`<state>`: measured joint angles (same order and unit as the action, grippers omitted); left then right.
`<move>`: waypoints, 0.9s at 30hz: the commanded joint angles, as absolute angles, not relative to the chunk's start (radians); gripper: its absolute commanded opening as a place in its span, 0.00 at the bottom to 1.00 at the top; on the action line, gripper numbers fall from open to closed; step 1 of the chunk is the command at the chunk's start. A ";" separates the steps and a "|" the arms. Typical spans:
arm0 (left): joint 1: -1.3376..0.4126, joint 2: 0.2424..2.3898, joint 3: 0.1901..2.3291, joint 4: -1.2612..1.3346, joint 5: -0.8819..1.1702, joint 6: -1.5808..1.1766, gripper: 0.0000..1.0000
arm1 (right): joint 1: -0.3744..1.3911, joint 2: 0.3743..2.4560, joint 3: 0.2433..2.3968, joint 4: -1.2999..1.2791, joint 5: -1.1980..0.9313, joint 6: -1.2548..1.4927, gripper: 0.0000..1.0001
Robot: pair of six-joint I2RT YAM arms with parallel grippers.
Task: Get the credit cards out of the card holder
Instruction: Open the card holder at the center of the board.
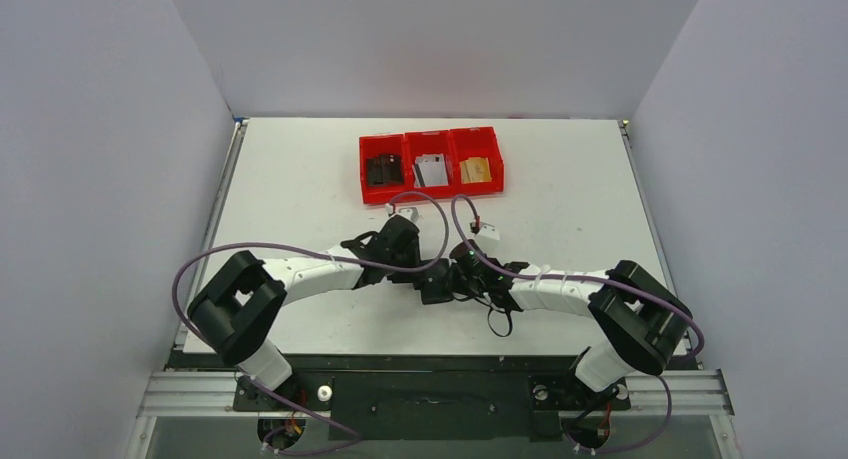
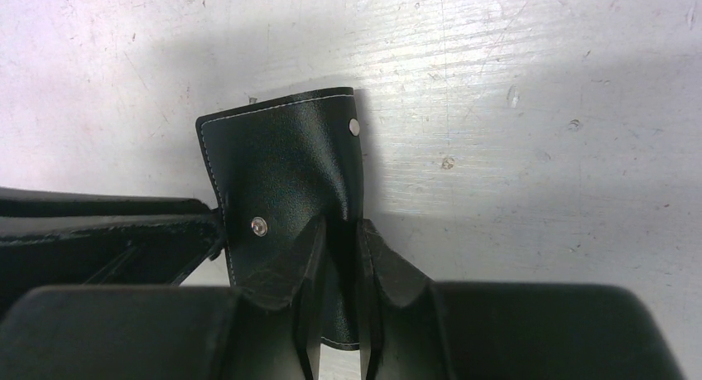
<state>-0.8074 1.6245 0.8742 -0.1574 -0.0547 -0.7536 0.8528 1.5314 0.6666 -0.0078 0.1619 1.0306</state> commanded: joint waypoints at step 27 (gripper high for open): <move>-0.734 1.335 0.866 -0.213 0.075 -0.831 0.00 | 0.974 1.374 0.780 -0.249 0.402 1.042 0.68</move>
<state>-0.7387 1.3624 0.7986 -0.2440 0.0265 -0.8196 0.9997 1.4429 0.8112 -0.2863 0.3840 1.0050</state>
